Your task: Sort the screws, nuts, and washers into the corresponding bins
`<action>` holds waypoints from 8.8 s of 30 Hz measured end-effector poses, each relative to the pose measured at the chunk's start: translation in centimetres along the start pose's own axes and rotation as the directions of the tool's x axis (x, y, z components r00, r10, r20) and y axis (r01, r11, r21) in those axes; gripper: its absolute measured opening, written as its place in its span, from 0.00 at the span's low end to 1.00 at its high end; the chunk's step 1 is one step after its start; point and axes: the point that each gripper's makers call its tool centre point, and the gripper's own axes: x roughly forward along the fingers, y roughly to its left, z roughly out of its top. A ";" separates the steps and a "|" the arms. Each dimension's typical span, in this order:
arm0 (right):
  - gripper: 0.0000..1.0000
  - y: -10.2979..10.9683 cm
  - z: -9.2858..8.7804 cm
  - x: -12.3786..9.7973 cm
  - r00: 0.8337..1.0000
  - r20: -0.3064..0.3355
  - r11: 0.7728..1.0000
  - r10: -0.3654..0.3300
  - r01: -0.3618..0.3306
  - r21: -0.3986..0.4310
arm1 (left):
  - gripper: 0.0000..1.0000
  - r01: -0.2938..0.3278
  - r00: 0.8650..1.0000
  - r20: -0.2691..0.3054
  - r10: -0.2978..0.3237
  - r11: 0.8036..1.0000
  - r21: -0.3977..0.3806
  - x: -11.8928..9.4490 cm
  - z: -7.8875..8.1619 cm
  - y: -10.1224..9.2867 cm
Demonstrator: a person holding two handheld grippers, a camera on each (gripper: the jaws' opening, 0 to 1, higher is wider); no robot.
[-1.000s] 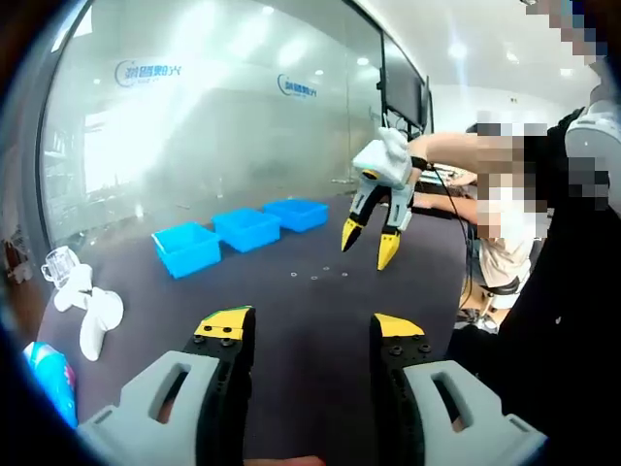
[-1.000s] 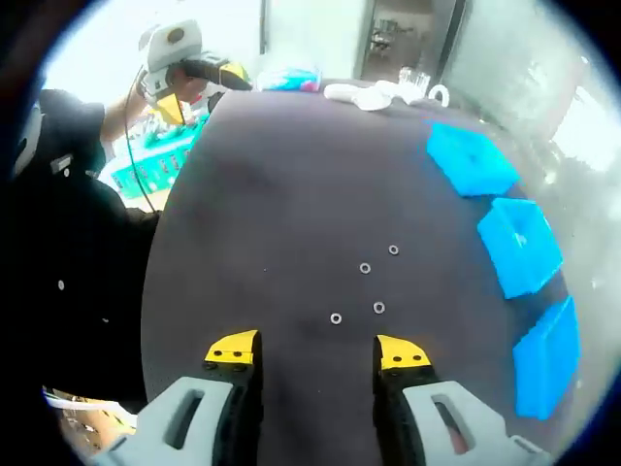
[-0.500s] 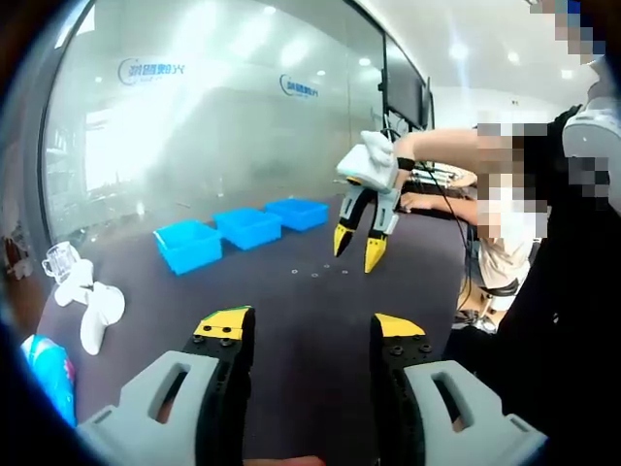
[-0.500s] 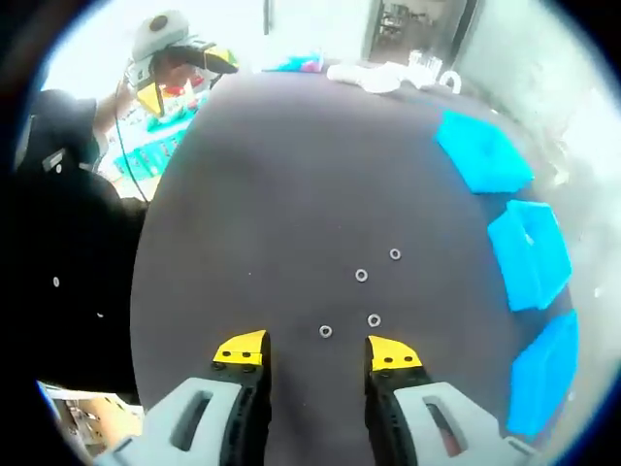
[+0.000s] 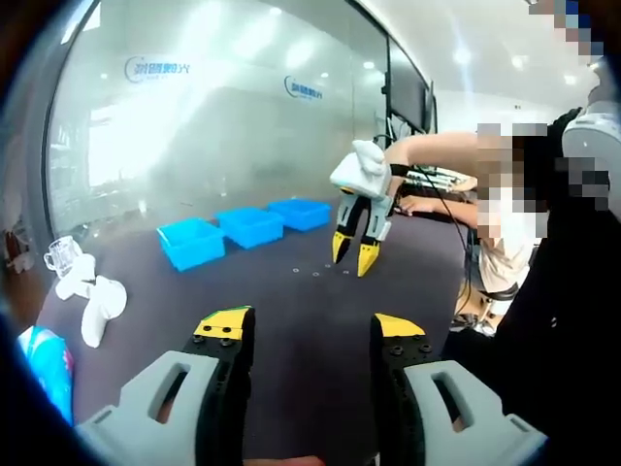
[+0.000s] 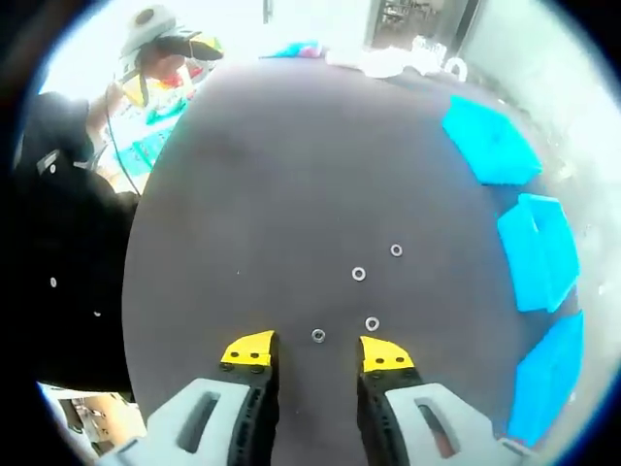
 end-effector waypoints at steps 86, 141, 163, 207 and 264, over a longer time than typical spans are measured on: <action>0.04 1.0 0.0 0.6 0.995 -0.067 0.985 0.074 -0.084 -0.152 | 0.47 -0.011 1.000 0.023 0.012 0.999 -0.039 -0.9 0.0 -0.3; 0.01 -1.5 -0.4 -13.2 0.494 0.690 0.842 -0.528 0.198 0.502 | 0.47 -0.096 0.987 0.124 0.105 0.992 -0.081 -2.4 1.8 1.6; 0.01 -7.4 4.3 -17.1 0.332 0.704 0.778 -0.628 0.244 0.579 | 0.47 -0.125 0.980 0.146 0.138 0.988 -0.095 -2.7 2.3 2.2; 0.01 -24.6 9.1 -11.3 0.401 0.481 0.615 -0.779 0.340 0.712 | 0.47 -0.166 0.970 0.159 0.181 0.981 -0.103 -3.8 2.7 2.9; 0.36 -3.0 5.5 -15.5 0.349 0.711 0.791 -0.611 0.310 0.527 | 0.47 -0.140 0.973 0.171 0.153 0.986 -0.088 -2.6 3.7 2.4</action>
